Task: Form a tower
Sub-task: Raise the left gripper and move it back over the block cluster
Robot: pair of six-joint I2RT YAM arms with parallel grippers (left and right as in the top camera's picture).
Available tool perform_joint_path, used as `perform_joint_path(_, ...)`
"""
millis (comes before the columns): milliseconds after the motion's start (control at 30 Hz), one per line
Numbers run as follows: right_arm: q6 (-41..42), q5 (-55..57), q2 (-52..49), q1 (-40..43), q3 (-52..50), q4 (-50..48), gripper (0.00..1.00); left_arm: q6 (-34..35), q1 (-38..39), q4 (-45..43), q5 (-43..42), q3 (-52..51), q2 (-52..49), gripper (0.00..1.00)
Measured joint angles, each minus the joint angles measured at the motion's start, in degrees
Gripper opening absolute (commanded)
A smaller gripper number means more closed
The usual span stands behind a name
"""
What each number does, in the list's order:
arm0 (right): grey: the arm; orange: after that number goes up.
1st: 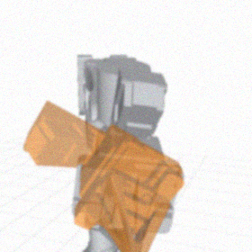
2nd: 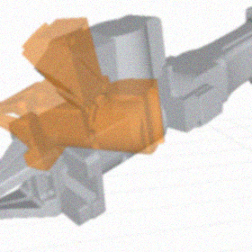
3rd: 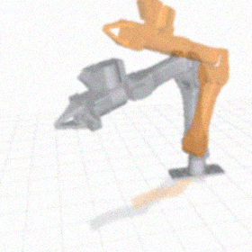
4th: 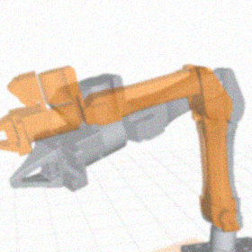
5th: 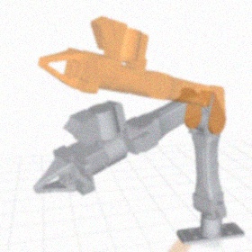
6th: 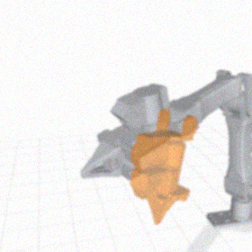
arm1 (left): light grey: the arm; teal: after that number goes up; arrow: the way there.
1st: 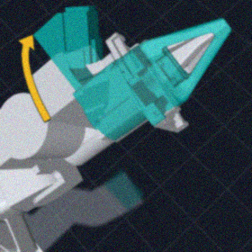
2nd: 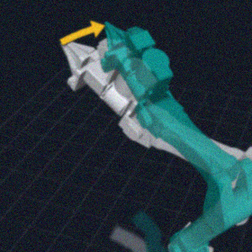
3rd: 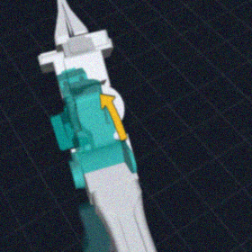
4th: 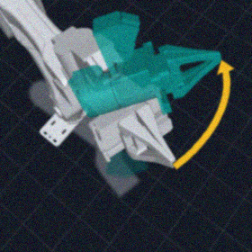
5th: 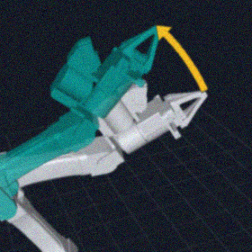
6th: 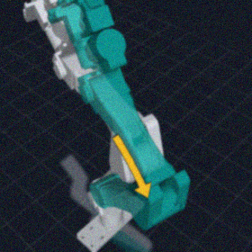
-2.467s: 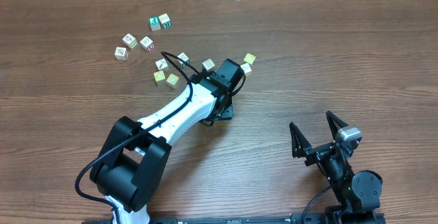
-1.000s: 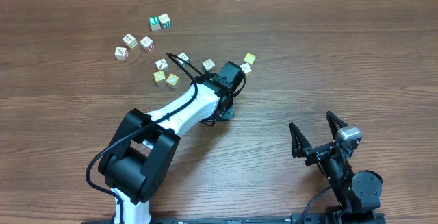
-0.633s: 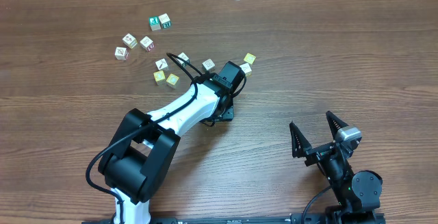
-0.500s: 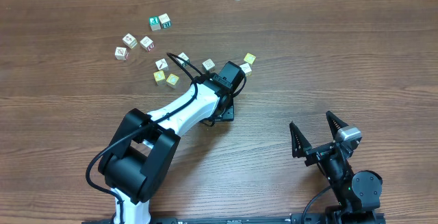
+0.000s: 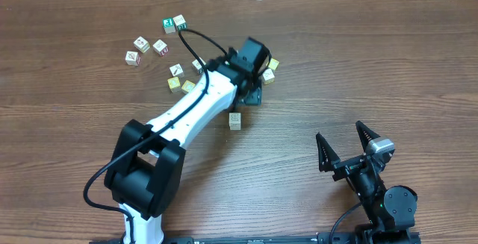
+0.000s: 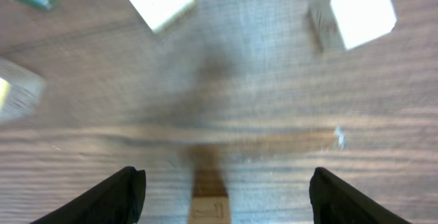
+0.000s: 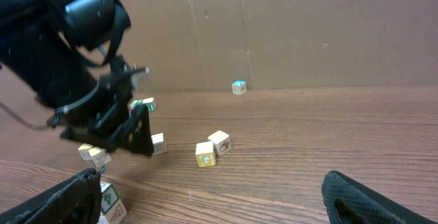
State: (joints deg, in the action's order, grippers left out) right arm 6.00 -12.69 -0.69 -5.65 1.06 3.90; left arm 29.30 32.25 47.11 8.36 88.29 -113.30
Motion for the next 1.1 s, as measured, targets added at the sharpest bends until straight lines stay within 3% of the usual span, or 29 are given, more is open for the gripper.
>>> perform_joint_path(400, 0.02, 0.00, 0.00, 0.00, 0.00, -0.02, 1.00, -1.46, -4.94, 0.92, 1.81, 2.80, 0.00, 0.73)
perform_joint_path(733, 0.02, 0.00, 0.00, 0.00, 0.00, 0.00, 1.00, -2.78, -5.64, -0.63, 1.73, 3.37, 0.00, 0.61)
perform_joint_path(933, 0.00, -0.02, 0.00, 0.00, 0.00, 0.02, 1.00, -5.84, -9.35, 0.04, -1.40, 12.66, -0.48, 0.51)
perform_joint_path(1100, 0.00, 0.00, 0.00, 0.00, 0.00, 0.00, 1.00, -5.05, -11.93, -1.73, -2.14, 15.89, -0.46, 0.59)
